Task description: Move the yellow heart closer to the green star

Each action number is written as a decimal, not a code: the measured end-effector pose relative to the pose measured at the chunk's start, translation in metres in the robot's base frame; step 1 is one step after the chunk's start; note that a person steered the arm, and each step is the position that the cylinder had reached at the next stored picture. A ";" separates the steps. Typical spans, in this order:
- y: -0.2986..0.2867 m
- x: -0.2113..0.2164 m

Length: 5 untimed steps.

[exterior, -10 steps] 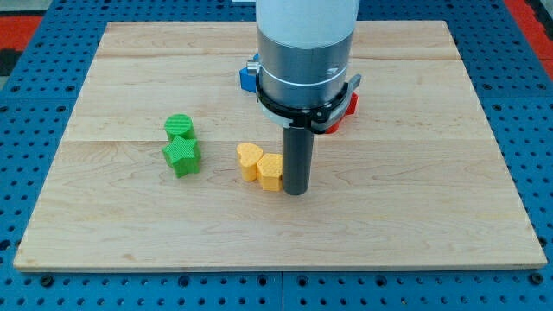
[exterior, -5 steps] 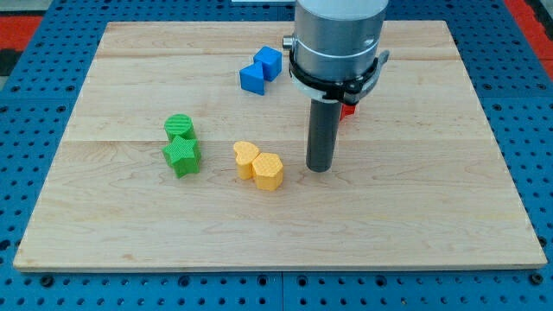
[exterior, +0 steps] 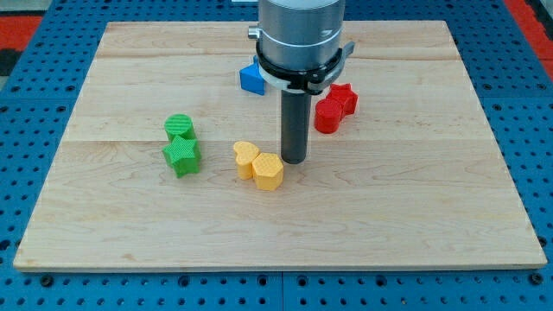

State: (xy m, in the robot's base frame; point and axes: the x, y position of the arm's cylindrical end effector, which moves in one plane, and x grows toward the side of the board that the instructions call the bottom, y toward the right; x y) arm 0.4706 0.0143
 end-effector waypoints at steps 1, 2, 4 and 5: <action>-0.011 0.000; -0.022 0.000; -0.043 0.000; -0.057 0.000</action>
State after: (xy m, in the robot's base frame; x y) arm 0.4706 -0.0426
